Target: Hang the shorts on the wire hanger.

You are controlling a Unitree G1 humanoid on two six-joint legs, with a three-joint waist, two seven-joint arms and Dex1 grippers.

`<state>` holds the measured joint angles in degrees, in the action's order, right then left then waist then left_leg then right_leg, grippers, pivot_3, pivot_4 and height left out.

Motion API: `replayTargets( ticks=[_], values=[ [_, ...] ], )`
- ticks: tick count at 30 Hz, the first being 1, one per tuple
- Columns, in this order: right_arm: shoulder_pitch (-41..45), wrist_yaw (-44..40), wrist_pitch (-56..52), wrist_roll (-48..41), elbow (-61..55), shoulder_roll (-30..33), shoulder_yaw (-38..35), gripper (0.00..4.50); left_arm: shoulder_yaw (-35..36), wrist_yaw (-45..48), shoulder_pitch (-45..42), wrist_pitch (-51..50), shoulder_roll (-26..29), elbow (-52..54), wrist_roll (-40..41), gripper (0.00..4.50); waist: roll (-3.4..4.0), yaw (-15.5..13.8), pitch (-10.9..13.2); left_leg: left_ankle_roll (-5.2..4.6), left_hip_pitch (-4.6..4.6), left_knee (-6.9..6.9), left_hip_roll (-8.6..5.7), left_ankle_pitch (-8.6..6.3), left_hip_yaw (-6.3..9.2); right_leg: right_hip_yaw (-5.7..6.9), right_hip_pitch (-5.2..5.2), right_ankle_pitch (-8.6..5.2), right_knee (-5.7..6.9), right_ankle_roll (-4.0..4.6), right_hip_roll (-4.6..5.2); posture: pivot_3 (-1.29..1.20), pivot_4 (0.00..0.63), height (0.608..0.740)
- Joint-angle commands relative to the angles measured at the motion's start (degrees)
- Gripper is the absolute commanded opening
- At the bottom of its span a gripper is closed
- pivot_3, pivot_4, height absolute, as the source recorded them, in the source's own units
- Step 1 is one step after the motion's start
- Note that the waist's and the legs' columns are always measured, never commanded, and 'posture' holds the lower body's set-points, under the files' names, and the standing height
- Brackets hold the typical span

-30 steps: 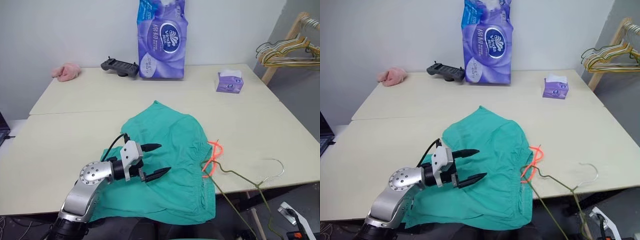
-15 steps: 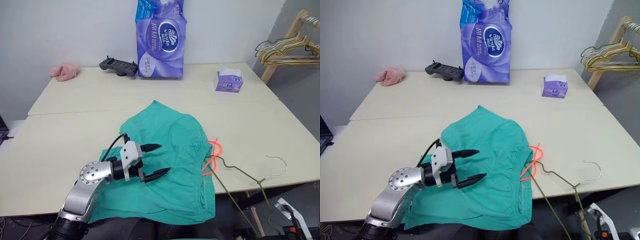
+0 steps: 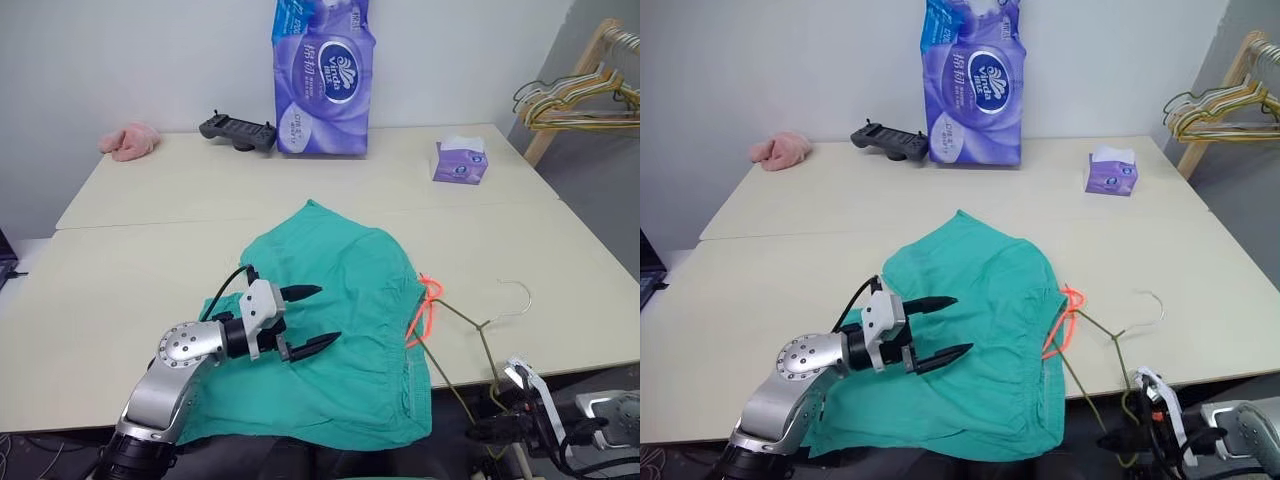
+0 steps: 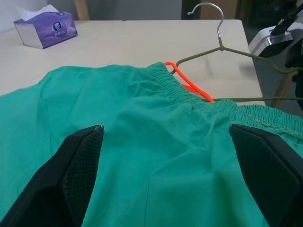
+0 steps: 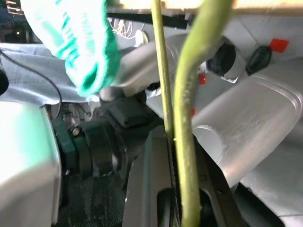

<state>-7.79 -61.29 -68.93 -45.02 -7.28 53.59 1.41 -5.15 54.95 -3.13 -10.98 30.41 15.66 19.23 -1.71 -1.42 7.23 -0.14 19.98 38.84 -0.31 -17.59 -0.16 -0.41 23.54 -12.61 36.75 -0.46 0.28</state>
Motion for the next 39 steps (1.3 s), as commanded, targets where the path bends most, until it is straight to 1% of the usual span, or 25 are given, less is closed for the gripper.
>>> replayTargets(
  ticks=[1,7,9,11,13,14,15,17,18,19,20,21,23,25,27,28,29,30,31,33,35,37,39],
  values=[
    [2.4,1.1,1.8,1.9,2.8,0.0,-1.1,0.00,0.9,-0.6,-1.0,-0.5,0.7,3.1,1.1,4.49,-0.01,0.0,0.0,0.00,-0.01,0.00,0.00,0.00,-0.01,-0.01,-0.01,0.00,0.01,0.00,0.00,0.08,0.072,0.740],
    [7.8,3.6,4.6,4.3,5.7,-0.9,-2.9,0.00,0.7,0.0,-2.6,-0.6,1.2,2.0,1.0,4.49,-0.01,0.2,0.0,-0.01,-0.10,0.10,0.00,0.02,-0.15,-0.15,-0.09,-0.05,0.02,0.09,0.00,0.07,0.066,0.740],
    [10.9,5.1,4.8,4.6,3.8,-1.2,-3.7,0.00,0.7,2.0,-5.8,-0.2,2.2,-0.6,0.9,4.49,-0.02,0.2,0.0,-0.04,-0.09,0.13,-0.01,0.04,-0.21,-0.24,-0.09,-0.07,0.01,0.13,-0.01,0.06,0.067,0.740],
    [16.0,8.0,4.8,5.5,2.0,-2.4,-4.0,0.00,0.7,5.2,-12.4,0.7,3.5,-5.8,0.5,4.49,-0.09,0.2,0.0,-0.06,-0.10,0.14,-0.01,0.06,-0.25,-0.28,-0.07,-0.06,0.03,0.11,-0.06,0.06,0.067,0.740],
    [19.8,9.9,4.6,6.4,0.9,-3.4,-3.8,0.00,0.4,7.9,-18.7,2.2,4.4,-11.0,-0.3,4.49,-0.31,0.8,0.1,-0.14,-0.06,0.15,0.02,0.13,-0.24,-0.27,0.05,-0.06,0.02,0.10,-0.15,0.06,0.067,0.740],
    [22.7,11.0,5.1,7.9,1.0,-4.0,-2.8,0.00,0.3,9.2,-23.7,3.3,4.6,-15.4,-0.9,4.49,-0.36,1.6,0.2,-0.14,-0.05,0.15,0.08,0.13,-0.32,-0.32,0.05,-0.03,0.02,0.06,-0.19,0.05,0.063,0.740],
    [26.3,12.2,7.3,10.9,1.1,-4.4,-0.5,0.00,0.1,10.9,-31.0,4.6,4.7,-21.9,-1.9,4.49,-0.48,2.2,0.2,-0.14,0.01,0.14,0.09,0.13,-0.45,-0.40,0.06,0.04,0.04,-0.05,-0.20,0.04,0.061,0.740],
    [31.7,14.0,10.9,15.9,1.7,-4.9,3.2,0.00,-0.5,14.1,-42.7,7.2,4.5,-32.6,-3.7,4.49,-1.13,3.7,0.5,-0.21,-0.06,0.14,0.11,0.18,-0.62,-0.41,0.09,0.08,0.07,-0.07,-0.26,0.04,0.056,0.740],
    [33.7,14.3,12.3,17.9,1.6,-4.9,5.0,0.00,-1.2,15.8,-48.5,9.5,4.3,-38.4,-5.2,4.49,-1.35,4.3,0.6,-0.23,-0.06,0.15,0.14,0.21,-0.61,-0.42,0.21,0.14,0.03,-0.15,-0.30,0.05,0.053,0.740],
    [35.0,14.2,13.6,19.5,1.5,-4.8,6.5,0.00,-1.7,17.1,-53.0,11.4,4.1,-43.1,-6.4,4.49,-1.41,5.0,0.5,-0.20,-0.04,0.15,0.18,0.23,-0.61,-0.39,0.35,0.25,-0.12,-0.30,-0.29,0.05,0.052,0.740],
    [35.9,13.9,14.8,21.1,1.5,-4.5,7.8,0.00,-2.1,18.1,-56.1,12.9,3.9,-46.7,-7.3,4.49,-1.41,5.5,0.5,-0.19,0.01,0.16,0.25,0.25,-0.66,-0.32,0.49,0.67,-0.54,-0.54,-0.18,0.05,0.051,0.740],
    [36.4,13.7,15.7,22.0,1.5,-4.3,8.6,0.00,-2.4,19.2,-58.7,14.3,3.6,-50.0,-8.1,4.49,-1.42,6.2,0.5,-0.19,0.00,0.16,0.33,0.24,-0.79,-0.22,0.53,1.15,-0.91,-0.53,-0.10,0.05,0.050,0.740],
    [38.0,14.1,16.1,22.6,1.8,-4.5,8.7,0.00,-3.1,22.1,-64.0,16.9,3.0,-56.1,-9.6,4.49,-1.29,6.8,0.5,-0.20,-0.14,0.12,0.52,0.24,-1.53,-0.17,0.60,2.08,-1.42,-0.50,0.00,0.04,0.046,0.740],
    [40.0,14.3,14.5,21.3,1.7,-4.9,7.3,0.00,-3.3,24.6,-68.6,18.6,2.2,-61.3,-10.5,4.49,-1.33,6.9,0.5,-0.20,-0.09,0.13,0.84,0.24,-2.17,-0.19,0.81,2.39,-1.78,-0.65,-0.02,0.03,0.044,0.740],
    [40.6,12.9,11.1,18.5,0.0,-4.4,5.5,0.00,-2.5,25.2,-71.3,20.0,1.2,-65.3,-10.7,4.49,-1.35,7.0,0.5,-0.27,0.01,0.15,0.94,0.28,-2.70,-0.39,1.16,2.53,-1.79,-0.86,-0.01,0.02,0.043,0.740],
    [40.5,12.2,9.7,17.4,-0.8,-4.1,4.9,0.00,-2.1,25.2,-72.0,20.6,0.7,-66.9,-10.8,4.49,-1.35,7.0,0.5,-0.36,0.11,0.16,0.94,0.33,-3.03,-0.49,1.54,2.69,-1.75,-1.00,-0.02,0.02,0.043,0.740],
    [40.1,11.2,8.1,16.0,-1.7,-3.7,4.3,0.00,-1.6,25.0,-72.5,21.1,0.3,-68.3,-10.8,4.49,-1.36,6.9,0.5,-0.48,0.57,0.19,0.91,0.40,-3.30,-0.59,1.92,3.22,-1.80,-1.11,0.00,0.02,0.043,0.740],
    [38.6,9.0,6.3,13.7,-3.6,-2.6,3.6,0.00,-1.2,24.7,-72.5,21.5,-0.2,-69.2,-10.7,4.49,-1.34,6.9,0.5,-0.52,0.82,0.35,0.85,0.42,-3.48,-0.74,2.28,4.00,-1.83,-1.06,0.01,0.01,0.044,0.740],
    [36.8,7.2,4.5,11.4,-5.2,-1.5,2.8,0.00,-0.8,24.4,-71.9,21.9,-0.6,-69.7,-10.5,4.49,-1.26,6.8,0.5,-0.53,1.03,0.42,0.82,0.43,-3.63,-0.87,2.57,4.22,-1.78,-1.02,0.02,0.01,0.044,0.740],
    [32.9,4.1,2.1,7.8,-7.8,1.0,1.8,0.00,-0.6,24.5,-69.6,22.9,-1.0,-69.4,-10.6,4.49,-1.21,6.8,0.5,-0.60,1.10,0.39,0.82,0.38,-3.83,-1.05,2.76,4.29,-1.72,-1.00,0.00,0.01,0.044,0.740],
    [30.5,2.4,1.7,6.7,-8.8,2.9,1.5,0.00,-0.2,24.5,-67.6,22.6,-1.4,-68.3,-10.4,4.49,-1.04,6.1,0.2,-0.63,1.00,0.14,0.85,0.34,-3.92,-1.16,2.77,4.20,-1.77,-0.89,-0.09,0.00,0.052,0.740],
    [29.2,0.9,1.7,6.0,-9.2,4.2,1.3,0.00,0.2,24.4,-66.0,21.6,-1.6,-66.5,-10.0,4.49,-1.05,5.5,0.0,-0.64,0.95,0.09,1.04,0.01,-3.75,-0.90,2.73,3.87,-1.76,-0.72,-0.21,0.01,0.053,0.740],
    [30.1,-2.2,1.1,4.7,-7.9,5.4,1.7,0.00,0.7,24.4,-62.3,19.5,-1.2,-62.2,-9.0,4.49,-1.01,4.6,0.0,-0.86,1.06,0.09,1.08,-0.33,-3.60,-0.71,2.77,3.57,-1.72,-0.54,-0.24,0.01,0.055,0.740]
  ],
)
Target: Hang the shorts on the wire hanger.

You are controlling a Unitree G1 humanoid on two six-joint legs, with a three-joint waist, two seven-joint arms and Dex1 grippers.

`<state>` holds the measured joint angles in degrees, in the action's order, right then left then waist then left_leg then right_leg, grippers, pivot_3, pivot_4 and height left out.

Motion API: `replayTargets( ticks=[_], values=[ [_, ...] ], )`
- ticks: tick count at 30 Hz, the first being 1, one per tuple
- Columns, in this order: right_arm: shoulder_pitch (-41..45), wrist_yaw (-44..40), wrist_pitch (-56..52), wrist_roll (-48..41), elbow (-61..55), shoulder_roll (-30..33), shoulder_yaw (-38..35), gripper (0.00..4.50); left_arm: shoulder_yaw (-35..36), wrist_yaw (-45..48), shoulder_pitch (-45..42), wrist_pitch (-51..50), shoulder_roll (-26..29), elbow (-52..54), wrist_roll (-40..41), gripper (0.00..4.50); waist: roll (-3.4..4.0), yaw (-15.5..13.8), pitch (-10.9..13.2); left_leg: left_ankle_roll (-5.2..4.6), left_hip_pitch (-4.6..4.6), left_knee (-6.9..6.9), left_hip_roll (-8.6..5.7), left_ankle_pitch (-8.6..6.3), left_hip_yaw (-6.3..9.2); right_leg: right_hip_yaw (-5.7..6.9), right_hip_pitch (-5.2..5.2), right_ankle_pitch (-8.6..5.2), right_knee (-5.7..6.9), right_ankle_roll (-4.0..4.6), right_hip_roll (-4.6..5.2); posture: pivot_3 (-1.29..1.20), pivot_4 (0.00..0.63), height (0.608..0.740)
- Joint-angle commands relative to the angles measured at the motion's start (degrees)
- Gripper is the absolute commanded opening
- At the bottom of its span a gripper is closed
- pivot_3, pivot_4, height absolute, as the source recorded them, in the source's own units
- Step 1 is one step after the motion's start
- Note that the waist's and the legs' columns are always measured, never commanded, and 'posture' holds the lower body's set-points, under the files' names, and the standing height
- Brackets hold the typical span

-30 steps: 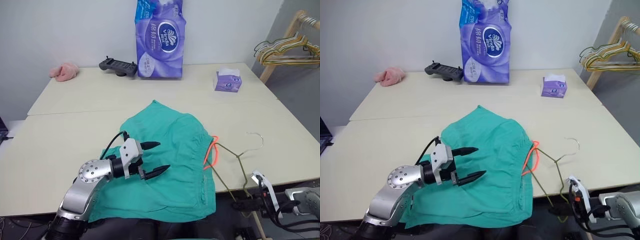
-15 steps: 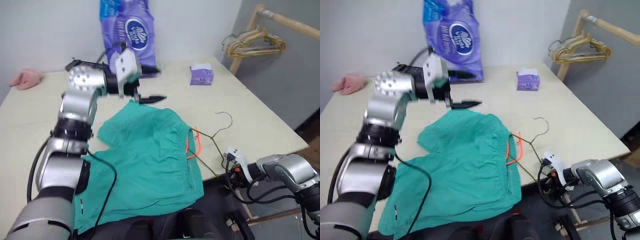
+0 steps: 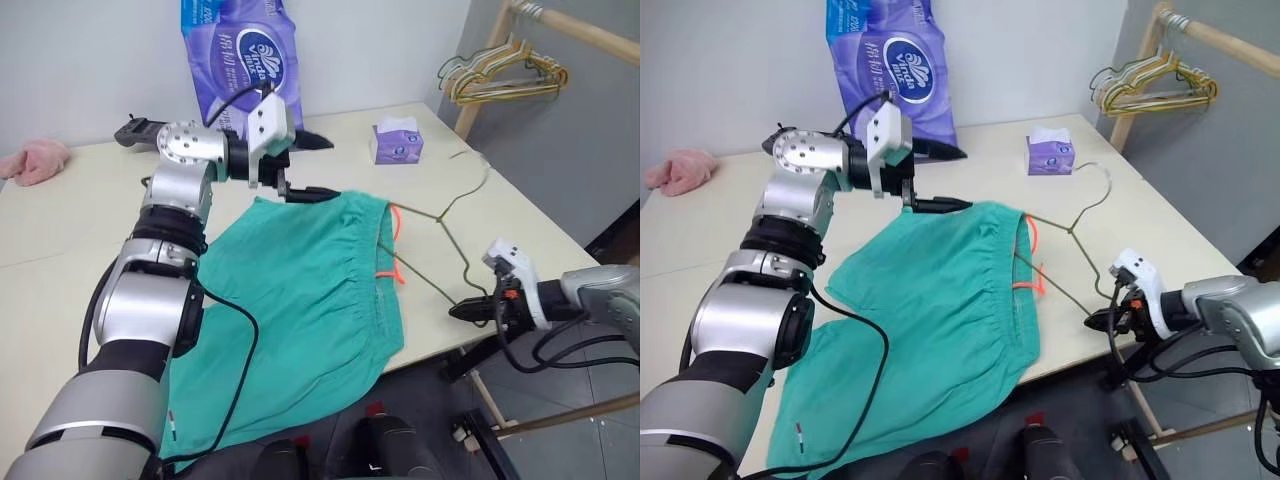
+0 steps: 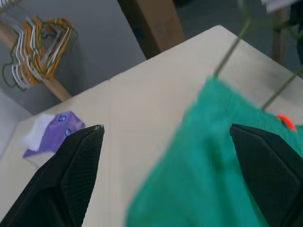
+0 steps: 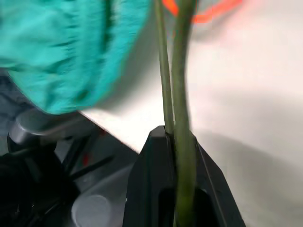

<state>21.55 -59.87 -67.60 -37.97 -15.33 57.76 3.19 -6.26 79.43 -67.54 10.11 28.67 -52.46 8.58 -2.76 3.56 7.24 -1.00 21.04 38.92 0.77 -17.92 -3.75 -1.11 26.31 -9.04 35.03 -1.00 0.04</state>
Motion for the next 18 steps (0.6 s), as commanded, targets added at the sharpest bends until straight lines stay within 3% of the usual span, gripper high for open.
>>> replayTargets(
  ticks=[1,5,12,18],
  values=[
    [1.5,-4.4,-0.5,-2.5,0.9,1.5,0.3,0.00,2.0,-0.2,3.5,-2.7,0.8,7.8,2.1,4.49,0.12,-0.8,-0.1,-0.12,0.09,0.00,-0.01,-0.10,0.00,-0.01,0.08,-0.02,0.03,0.18,0.00,0.01,0.055,0.740],
    [7.0,-6.8,4.2,2.3,7.0,1.6,5.0,0.00,3.2,-1.9,8.2,-6.0,2.1,15.0,2.6,4.49,0.22,-2.0,-0.1,0.03,1.18,0.20,-0.15,-0.08,0.01,0.07,1.06,-0.08,0.23,0.20,0.18,0.04,0.056,0.740],
    [16.7,-7.8,17.3,15.2,18.3,-0.5,12.9,0.00,3.7,-1.5,10.9,-10.9,5.8,21.2,3.4,4.49,0.23,-3.7,-0.1,-0.25,1.42,0.97,-0.28,-0.26,0.16,0.21,0.92,-0.01,0.07,0.08,0.33,0.08,0.055,0.740],
    [21.9,-6.2,37.8,31.6,25.5,-3.8,20.4,0.00,1.2,4.0,8.0,-13.1,8.4,20.9,2.6,4.49,0.36,-4.1,-0.2,-0.25,1.37,1.26,-0.31,-0.24,0.10,0.15,0.73,0.29,0.07,-0.09,0.33,0.09,0.047,0.740]
  ],
)
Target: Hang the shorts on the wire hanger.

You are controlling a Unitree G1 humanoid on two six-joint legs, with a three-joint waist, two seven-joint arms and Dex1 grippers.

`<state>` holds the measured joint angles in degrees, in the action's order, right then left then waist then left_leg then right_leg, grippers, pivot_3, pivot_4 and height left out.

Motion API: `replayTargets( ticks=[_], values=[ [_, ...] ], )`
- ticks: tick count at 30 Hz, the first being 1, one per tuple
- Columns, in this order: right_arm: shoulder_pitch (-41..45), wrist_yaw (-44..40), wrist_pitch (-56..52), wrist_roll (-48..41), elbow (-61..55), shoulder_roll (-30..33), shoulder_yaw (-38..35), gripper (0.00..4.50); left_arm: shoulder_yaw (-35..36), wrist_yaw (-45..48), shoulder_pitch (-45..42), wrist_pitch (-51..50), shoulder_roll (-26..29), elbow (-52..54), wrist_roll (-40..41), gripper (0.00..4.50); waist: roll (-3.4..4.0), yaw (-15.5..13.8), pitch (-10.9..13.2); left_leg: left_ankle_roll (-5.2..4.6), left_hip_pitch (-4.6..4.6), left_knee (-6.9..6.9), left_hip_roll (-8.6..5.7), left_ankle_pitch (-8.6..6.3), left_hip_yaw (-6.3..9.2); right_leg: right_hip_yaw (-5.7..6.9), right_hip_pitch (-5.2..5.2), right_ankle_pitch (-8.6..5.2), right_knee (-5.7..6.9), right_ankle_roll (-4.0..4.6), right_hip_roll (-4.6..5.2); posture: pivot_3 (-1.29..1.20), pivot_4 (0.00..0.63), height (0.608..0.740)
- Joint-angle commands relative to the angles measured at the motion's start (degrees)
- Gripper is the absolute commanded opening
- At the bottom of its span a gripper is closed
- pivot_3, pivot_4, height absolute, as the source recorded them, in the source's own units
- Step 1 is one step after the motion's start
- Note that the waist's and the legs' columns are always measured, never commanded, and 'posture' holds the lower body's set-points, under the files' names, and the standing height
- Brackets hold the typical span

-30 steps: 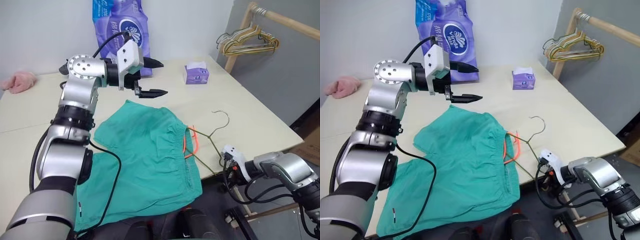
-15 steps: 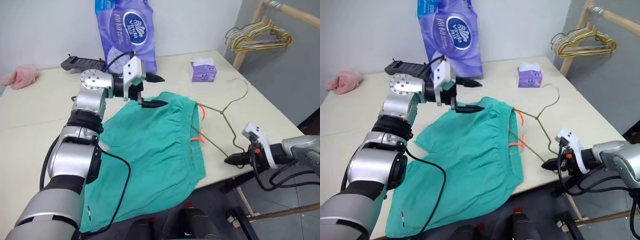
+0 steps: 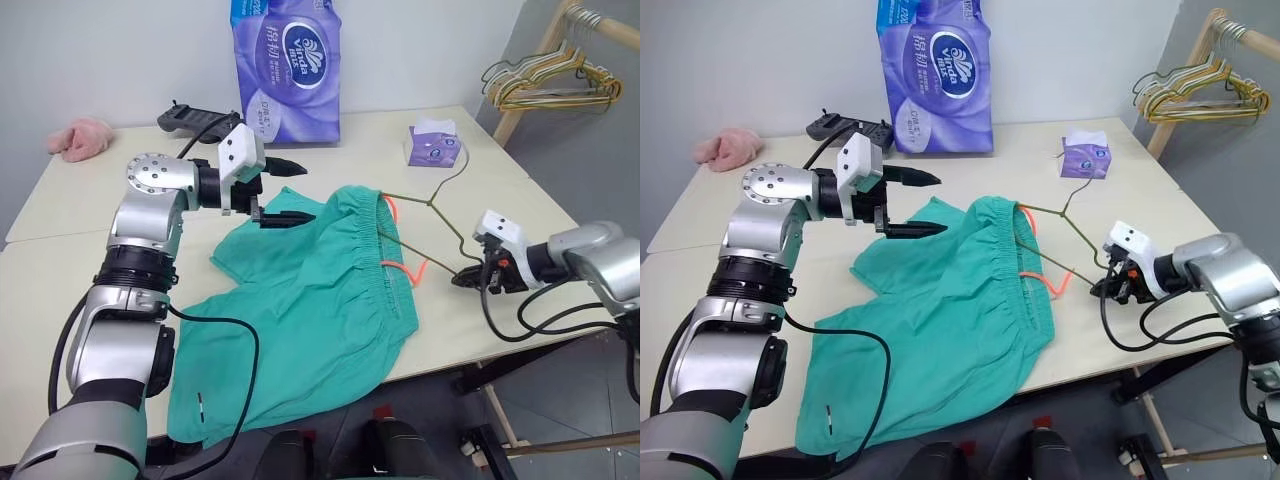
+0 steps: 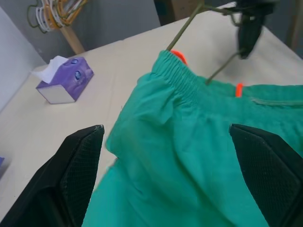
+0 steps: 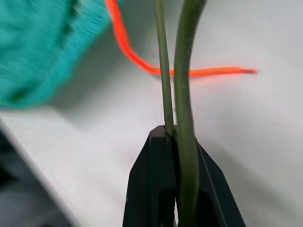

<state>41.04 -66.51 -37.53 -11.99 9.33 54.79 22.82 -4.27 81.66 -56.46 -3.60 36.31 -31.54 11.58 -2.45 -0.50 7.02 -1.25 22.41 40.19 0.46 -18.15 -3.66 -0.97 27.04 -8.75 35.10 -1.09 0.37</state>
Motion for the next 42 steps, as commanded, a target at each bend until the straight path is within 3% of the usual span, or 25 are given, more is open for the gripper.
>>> replayTargets(
  ticks=[1,6,16,26,30,42],
  values=[
    [3.0,0.9,9.3,7.0,1.1,-1.5,0.9,0.00,-1.2,1.8,-4.0,1.6,0.6,-1.2,-1.3,4.49,0.04,-0.1,0.0,0.01,0.01,0.00,0.00,0.01,0.00,0.00,0.00,0.01,0.00,0.00,0.00,0.09,0.046,0.740],
    [4.7,1.4,12.8,11.7,0.2,-3.6,0.1,0.00,-3.9,1.9,-7.8,5.2,-0.6,-6.4,-4.9,4.49,0.19,-0.6,-0.1,0.25,0.04,0.01,0.00,0.14,0.02,0.02,0.02,0.02,0.02,0.02,-0.02,0.07,0.040,0.740],
    [7.8,0.7,8.4,14.0,-8.0,-5.1,-1.5,0.00,-10.6,6.8,-8.8,10.7,-3.2,-11.2,-11.1,4.49,0.46,-0.6,-0.3,0.28,0.01,0.03,0.01,0.16,-0.11,-0.01,0.02,0.04,0.07,0.07,-0.12,0.03,0.033,0.740],
    [10.5,0.6,5.9,15.0,-13.4,-7.1,-2.1,0.00,-12.5,-1.3,-12.4,19.9,-6.8,-20.3,-18.2,4.49,0.49,-0.5,-0.4,0.21,0.02,0.08,0.01,0.12,-0.17,0.00,0.03,0.05,0.13,0.08,-0.10,0.01,0.030,0.740],
    [10.8,0.8,4.8,14.9,-14.5,-7.7,-2.4,0.00,-12.7,-3.4,-13.0,22.6,-6.8,-22.8,-20.4,3.67,0.50,-0.5,-0.4,0.20,0.00,0.08,0.01,0.11,-0.18,-0.01,0.03,0.05,0.21,0.08,-0.09,0.01,0.031,0.740],
    [12.6,0.5,1.8,14.1,-16.3,-8.6,-3.2,0.00,-11.9,-3.5,-13.1,23.4,-6.4,-24.6,-21.3,0.01,0.50,-0.1,-0.4,0.07,0.05,0.40,0.01,0.03,-0.15,0.03,0.08,0.04,0.83,0.08,-0.07,0.02,0.035,0.740]
  ],
)
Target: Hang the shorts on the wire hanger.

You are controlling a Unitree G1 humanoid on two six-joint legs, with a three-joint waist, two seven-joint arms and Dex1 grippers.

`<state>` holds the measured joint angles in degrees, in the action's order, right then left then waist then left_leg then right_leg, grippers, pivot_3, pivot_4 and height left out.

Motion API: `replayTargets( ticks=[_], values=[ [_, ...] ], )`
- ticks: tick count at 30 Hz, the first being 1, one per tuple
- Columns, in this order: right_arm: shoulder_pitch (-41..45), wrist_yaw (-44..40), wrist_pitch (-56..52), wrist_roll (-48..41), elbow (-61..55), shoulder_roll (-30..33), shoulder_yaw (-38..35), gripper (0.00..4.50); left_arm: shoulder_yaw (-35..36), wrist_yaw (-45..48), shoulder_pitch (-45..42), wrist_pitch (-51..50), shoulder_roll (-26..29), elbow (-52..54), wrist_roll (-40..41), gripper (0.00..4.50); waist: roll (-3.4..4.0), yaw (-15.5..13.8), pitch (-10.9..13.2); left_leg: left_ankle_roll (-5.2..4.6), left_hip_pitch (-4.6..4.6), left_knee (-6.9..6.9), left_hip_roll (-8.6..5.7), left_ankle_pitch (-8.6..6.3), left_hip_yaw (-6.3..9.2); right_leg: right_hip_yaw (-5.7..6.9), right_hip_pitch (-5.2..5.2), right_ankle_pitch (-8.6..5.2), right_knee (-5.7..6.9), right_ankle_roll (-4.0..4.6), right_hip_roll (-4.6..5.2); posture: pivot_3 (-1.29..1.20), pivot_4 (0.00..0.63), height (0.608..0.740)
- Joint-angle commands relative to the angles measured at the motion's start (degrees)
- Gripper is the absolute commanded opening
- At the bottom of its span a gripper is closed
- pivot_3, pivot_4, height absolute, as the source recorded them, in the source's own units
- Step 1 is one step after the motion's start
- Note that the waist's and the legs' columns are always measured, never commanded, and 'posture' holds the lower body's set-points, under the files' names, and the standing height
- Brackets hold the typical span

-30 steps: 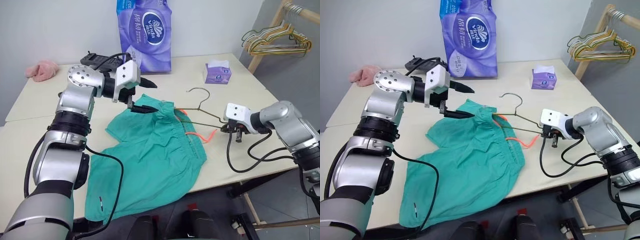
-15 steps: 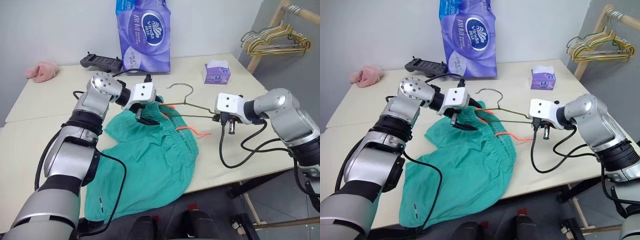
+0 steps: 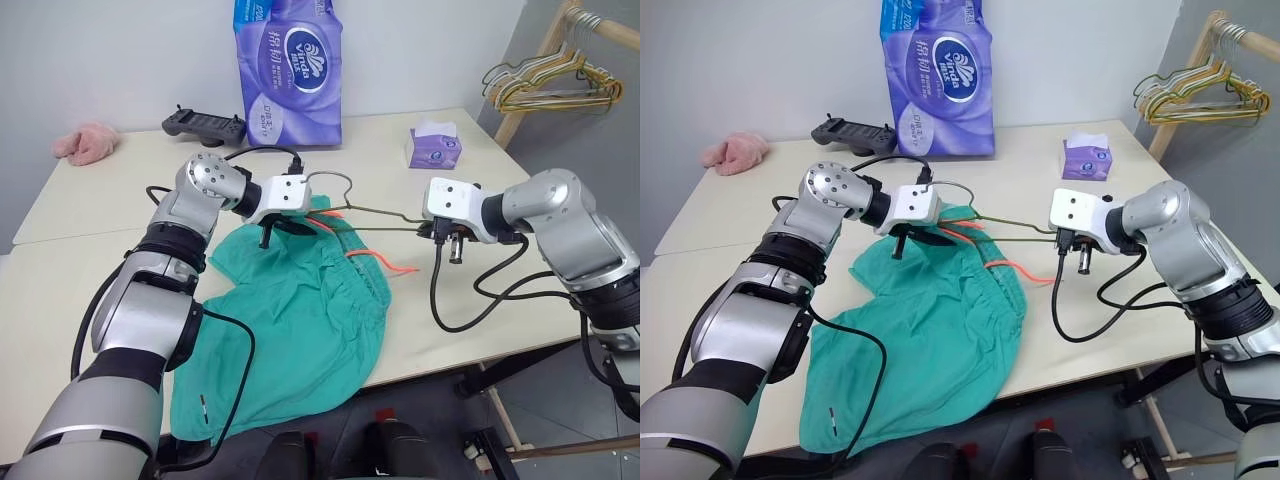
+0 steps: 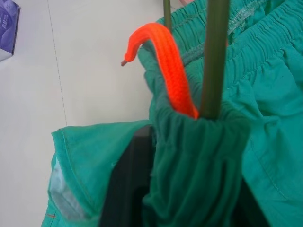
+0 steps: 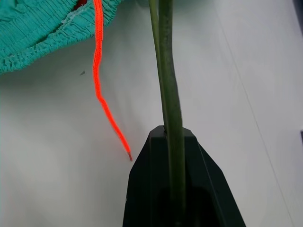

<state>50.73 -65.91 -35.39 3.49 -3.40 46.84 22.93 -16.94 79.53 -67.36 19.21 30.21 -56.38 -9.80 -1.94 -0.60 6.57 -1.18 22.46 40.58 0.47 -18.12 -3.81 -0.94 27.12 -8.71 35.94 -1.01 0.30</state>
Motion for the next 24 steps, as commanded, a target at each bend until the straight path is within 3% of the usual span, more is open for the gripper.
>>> replayTargets(
  ticks=[1,4,7,12,18,21,24],
  values=[
    [3.0,-0.2,-0.6,-1.4,-3.8,-0.8,-3.3,0.00,0.9,-2.1,-2.4,0.5,-0.5,0.1,0.0,0.01,0.00,0.0,0.0,0.00,0.02,0.03,0.00,0.00,0.02,0.02,0.00,0.00,0.00,0.00,0.00,0.02,0.035,0.740],
    [3.3,-1.0,-2.2,-2.5,-4.6,-1.0,-3.7,0.00,0.9,-2.9,-2.6,0.6,-0.7,-0.2,-0.2,0.01,0.00,0.0,0.0,-0.01,0.07,0.10,0.01,-0.01,0.05,0.06,0.00,0.00,0.02,0.00,0.00,0.01,0.035,0.740],
    [3.6,-1.9,-4.4,-3.5,-5.3,-1.2,-4.4,0.65,0.8,-2.9,-2.5,0.6,-0.7,-0.4,-0.2,0.00,0.01,0.0,0.0,-0.01,0.08,0.12,0.01,-0.01,0.05,0.06,0.00,0.00,0.02,0.00,0.00,0.01,0.036,0.740],
    [3.8,-1.9,-7.7,-5.0,-7.1,-0.3,-5.7,2.37,1.1,-4.9,-2.5,-0.2,-0.7,-1.0,-0.6,0.00,0.01,0.0,0.0,-0.01,0.11,0.15,0.01,-0.01,0.10,0.10,0.00,0.00,0.04,0.00,0.01,0.02,0.039,0.740],
    [4.8,-2.1,-26.5,-13.9,-15.7,3.4,-13.4,4.47,2.0,-7.5,0.4,-1.2,1.9,-1.7,-0.3,0.00,0.01,-0.1,0.0,-0.02,0.16,0.19,-0.01,-0.02,0.30,0.11,0.04,0.00,0.07,0.00,0.07,0.01,0.050,0.740],
    [6.3,-1.0,-35.6,-18.4,-18.4,4.5,-17.3,4.47,2.5,-7.6,2.6,-2.0,3.3,-0.5,0.4,0.00,0.07,0.0,0.0,-0.05,0.14,0.18,0.01,-0.04,0.33,0.11,0.04,0.00,0.08,0.00,0.07,0.00,0.052,0.740],
    [6.5,1.5,-50.3,-23.9,-22.5,1.7,-23.8,4.47,3.6,-9.1,5.9,-2.7,4.4,1.5,1.0,0.00,0.07,0.2,0.0,-0.06,0.14,0.18,0.02,-0.05,0.35,0.12,0.04,0.00,0.08,0.00,0.07,-0.01,0.057,0.740]
  ],
)
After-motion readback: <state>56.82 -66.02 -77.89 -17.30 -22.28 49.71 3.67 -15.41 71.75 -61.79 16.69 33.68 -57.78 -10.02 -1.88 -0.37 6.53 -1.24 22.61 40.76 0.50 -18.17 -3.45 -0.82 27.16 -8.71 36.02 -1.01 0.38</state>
